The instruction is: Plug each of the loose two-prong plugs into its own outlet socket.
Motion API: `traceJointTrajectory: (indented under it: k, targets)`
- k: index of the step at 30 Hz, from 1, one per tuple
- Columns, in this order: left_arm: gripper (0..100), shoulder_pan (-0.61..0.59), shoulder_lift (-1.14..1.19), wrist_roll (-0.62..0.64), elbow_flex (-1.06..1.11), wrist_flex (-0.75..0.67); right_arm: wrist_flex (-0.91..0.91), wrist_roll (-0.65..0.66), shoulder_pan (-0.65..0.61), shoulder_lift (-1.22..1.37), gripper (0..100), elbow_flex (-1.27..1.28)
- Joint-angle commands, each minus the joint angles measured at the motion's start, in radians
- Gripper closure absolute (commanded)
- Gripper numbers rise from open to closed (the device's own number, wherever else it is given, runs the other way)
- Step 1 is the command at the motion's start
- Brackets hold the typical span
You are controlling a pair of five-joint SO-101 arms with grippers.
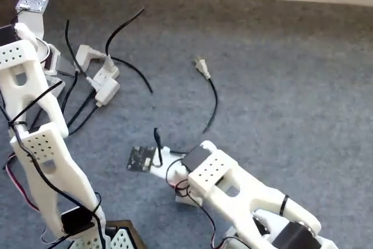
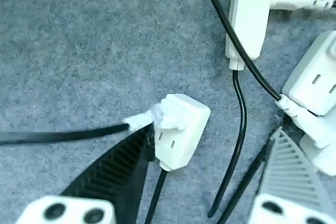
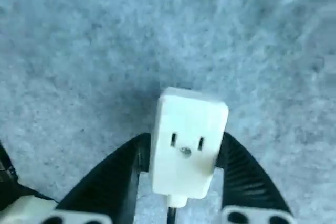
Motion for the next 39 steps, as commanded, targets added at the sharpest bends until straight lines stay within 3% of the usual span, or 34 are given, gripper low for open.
traceJointTrajectory:
  k: [1,4,8,15,24,29,33,39]
  targets:
    - [67,0.002,-0.010,-0.005,-0.004,0.002,0.022,-0.008,-0.038,-0.036,59.0,-0.036]
    - [67,0.002,-0.010,-0.005,-0.004,0.005,0.021,-0.008,-0.035,-0.036,49.5,-0.045]
    - [67,-0.002,-0.010,-0.006,-0.002,0.005,-0.019,-0.011,-0.016,-0.036,48.4,-0.087]
    - [67,-0.004,-0.010,-0.043,-0.002,0.006,-0.117,0.035,0.229,-0.025,48.4,-0.088]
    - [67,-0.062,-0.027,-0.046,-0.041,-0.005,-0.251,0.043,0.236,-0.010,48.4,0.136]
    - [67,-0.131,-0.030,-0.046,-0.163,0.009,-0.154,0.040,0.211,-0.114,48.4,0.139]
    - [67,-0.116,-0.030,-0.081,-0.166,0.078,-0.036,0.038,0.159,-0.260,48.4,0.142]
    - [67,-0.093,-0.030,-0.083,-0.166,0.089,-0.005,0.038,0.153,-0.401,48.4,0.222]
